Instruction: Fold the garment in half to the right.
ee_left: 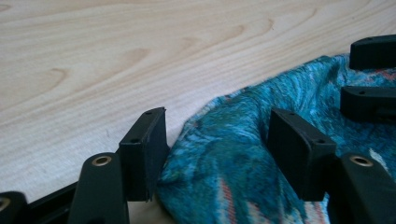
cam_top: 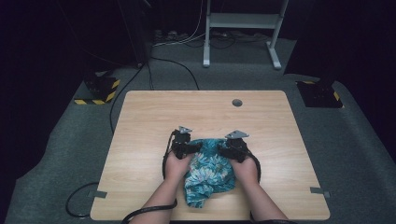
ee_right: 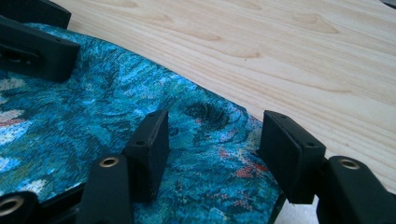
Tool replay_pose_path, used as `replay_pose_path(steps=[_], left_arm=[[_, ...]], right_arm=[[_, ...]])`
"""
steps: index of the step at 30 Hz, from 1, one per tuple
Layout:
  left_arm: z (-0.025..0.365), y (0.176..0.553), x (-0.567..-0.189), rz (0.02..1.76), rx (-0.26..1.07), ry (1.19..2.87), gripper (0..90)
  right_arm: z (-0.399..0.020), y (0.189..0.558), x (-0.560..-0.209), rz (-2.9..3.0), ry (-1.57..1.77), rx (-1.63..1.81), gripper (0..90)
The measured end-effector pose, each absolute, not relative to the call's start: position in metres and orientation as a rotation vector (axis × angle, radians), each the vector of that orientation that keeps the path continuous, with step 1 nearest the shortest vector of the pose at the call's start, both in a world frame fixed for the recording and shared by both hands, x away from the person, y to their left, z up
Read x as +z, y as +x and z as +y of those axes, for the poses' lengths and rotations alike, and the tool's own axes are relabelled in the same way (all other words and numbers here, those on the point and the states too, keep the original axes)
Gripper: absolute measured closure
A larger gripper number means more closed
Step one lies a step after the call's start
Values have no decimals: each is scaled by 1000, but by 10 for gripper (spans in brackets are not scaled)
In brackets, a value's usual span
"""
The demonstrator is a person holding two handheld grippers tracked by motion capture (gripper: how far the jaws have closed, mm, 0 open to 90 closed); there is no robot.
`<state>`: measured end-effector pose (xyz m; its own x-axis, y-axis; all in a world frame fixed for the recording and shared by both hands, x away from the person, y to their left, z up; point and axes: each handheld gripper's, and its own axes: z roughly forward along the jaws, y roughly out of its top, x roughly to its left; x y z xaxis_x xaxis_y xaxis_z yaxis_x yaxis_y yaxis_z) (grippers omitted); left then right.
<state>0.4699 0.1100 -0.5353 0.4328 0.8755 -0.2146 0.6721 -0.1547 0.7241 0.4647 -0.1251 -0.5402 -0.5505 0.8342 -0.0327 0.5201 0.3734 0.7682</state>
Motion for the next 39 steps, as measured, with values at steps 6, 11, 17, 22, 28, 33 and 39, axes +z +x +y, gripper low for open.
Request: replay_pose_path(steps=[6,11,17,22,28,33,39], left_arm=[[115,460,-522,1278,332,1870,324],[118,432,-511,1211,339,1847,296],[108,399,-513,1149,335,1868,284],[101,391,-520,1139,313,1895,277],[105,401,-536,1206,265,1908,289],[106,409,-538,1211,269,1910,303],[105,429,-538,1208,281,1912,310]], right_arm=[[-128,458,-527,2215,1159,1040,338],[-136,433,-516,2212,1107,1105,309],[-137,399,-517,2254,1033,1115,283],[-139,387,-525,2277,1019,1089,269],[-137,392,-537,2325,1045,1058,263],[-137,402,-542,2336,1071,1049,254],[-138,419,-543,2315,1102,1062,255]])
